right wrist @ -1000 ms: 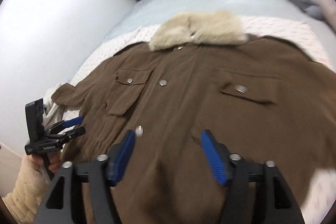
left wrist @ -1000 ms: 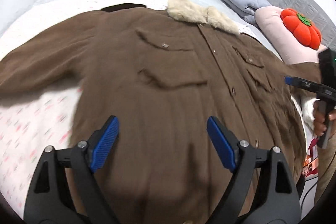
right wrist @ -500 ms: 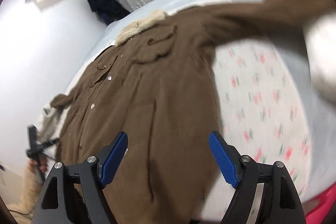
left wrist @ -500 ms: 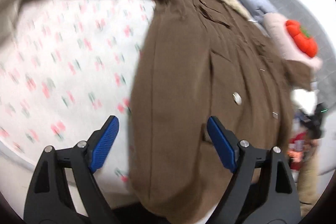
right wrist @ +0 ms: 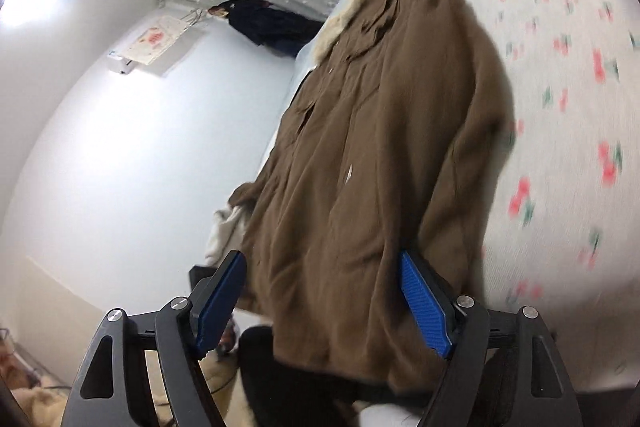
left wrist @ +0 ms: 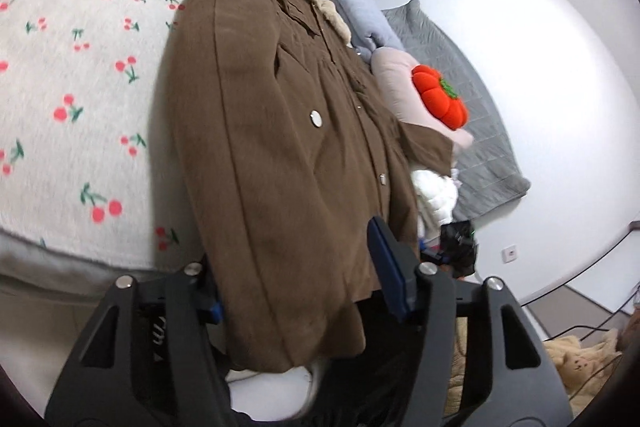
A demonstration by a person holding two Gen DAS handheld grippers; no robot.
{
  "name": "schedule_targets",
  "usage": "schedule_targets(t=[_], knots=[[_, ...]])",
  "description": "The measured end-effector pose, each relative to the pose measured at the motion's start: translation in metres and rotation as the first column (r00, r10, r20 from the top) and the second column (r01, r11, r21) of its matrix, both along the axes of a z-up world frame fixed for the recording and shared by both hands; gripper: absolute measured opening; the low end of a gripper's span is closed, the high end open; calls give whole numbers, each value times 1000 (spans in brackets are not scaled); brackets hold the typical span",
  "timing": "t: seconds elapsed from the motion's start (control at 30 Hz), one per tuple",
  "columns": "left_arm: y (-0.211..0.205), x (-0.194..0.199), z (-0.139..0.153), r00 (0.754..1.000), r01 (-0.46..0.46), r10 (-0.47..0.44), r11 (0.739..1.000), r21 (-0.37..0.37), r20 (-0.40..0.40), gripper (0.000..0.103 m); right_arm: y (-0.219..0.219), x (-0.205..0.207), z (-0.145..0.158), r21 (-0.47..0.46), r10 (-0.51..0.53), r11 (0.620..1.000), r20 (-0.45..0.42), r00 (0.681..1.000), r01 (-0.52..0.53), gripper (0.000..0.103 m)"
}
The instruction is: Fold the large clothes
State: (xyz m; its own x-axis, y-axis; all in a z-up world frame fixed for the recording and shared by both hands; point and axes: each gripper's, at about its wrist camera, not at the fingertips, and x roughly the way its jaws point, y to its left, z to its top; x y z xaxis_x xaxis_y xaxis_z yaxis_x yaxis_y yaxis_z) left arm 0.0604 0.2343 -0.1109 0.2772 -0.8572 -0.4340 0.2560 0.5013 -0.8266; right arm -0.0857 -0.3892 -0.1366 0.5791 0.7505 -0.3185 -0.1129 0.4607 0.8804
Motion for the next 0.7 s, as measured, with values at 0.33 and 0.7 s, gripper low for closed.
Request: schedule_targets(t=[0.33, 0.7], knots=[[17, -15, 10, 995, -96, 94, 982, 164, 23, 57, 28, -32, 22, -292, -86, 953, -16, 996, 78, 63], [-1, -9, -1, 999, -29, 24, 980, 198, 29, 58, 32, -13, 20, -560, -177, 815, 5, 984, 150, 80]])
